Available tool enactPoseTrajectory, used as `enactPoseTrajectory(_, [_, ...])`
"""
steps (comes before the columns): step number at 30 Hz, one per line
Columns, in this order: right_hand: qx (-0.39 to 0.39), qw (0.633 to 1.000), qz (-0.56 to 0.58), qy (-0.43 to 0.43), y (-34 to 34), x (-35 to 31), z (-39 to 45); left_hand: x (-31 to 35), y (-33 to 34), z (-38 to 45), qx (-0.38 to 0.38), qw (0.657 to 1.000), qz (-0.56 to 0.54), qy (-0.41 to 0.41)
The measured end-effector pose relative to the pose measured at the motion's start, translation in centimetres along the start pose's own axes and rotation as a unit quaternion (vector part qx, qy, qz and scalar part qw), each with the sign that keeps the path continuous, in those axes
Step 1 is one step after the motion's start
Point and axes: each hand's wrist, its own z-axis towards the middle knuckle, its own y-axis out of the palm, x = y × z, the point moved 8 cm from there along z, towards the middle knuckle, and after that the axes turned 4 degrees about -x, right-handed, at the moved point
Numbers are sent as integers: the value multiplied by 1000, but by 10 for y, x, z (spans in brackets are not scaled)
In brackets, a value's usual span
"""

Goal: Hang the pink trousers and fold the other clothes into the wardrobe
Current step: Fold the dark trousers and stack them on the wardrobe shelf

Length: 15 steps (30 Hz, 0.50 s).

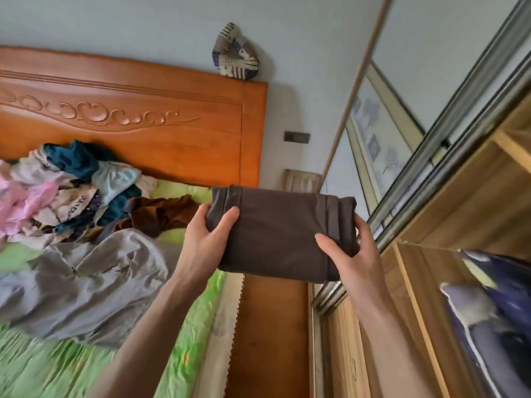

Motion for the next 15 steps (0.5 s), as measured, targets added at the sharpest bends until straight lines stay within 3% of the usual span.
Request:
enactPoseTrajectory(7, [113, 992, 60, -11, -76, -5, 9, 27, 96, 30, -96, 994, 37, 28])
enactPoseTrajectory(15, [243, 968, 55, -14, -129, -17, 34, 62, 193, 88, -199, 975, 62, 72])
